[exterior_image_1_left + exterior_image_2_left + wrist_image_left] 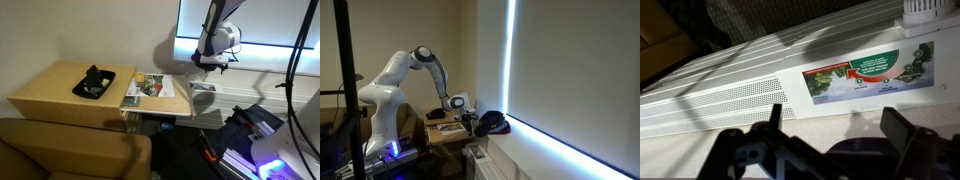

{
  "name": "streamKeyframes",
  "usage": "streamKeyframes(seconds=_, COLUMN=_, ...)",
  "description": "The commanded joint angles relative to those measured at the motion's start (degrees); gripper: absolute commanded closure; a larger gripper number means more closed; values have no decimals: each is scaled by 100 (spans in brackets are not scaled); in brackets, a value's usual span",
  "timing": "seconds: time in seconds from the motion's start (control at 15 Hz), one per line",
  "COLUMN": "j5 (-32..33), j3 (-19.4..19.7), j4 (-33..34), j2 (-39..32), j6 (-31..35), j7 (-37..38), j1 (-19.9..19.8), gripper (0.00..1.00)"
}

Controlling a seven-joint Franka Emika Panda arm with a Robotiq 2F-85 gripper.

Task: Stack the caps on the sliding tray on the cap on the window sill

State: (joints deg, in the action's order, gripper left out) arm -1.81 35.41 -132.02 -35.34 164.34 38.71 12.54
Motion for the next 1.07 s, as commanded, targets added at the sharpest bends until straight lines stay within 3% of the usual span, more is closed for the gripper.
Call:
streamKeyframes(seconds=0.0, j5=-41, j3=-140, j4=82, j2=-8, j6=-186, j7=18, j1=-168, gripper=0)
streamKeyframes(seconds=0.33, j5=-63, j3=86, j4=47, j2=-9, j6=59, j7=428, j1=-71, gripper=0)
streamKeyframes(seconds=0.8, j5=-154, j3=837, j4=-118, j2=-74, j6=874, j7=1223, j1=453, gripper=0)
streamKeyframes(seconds=1.0, j5=-232, j3=606, j4=-159, j2=141, j6=845, j7=979, j1=257, gripper=0)
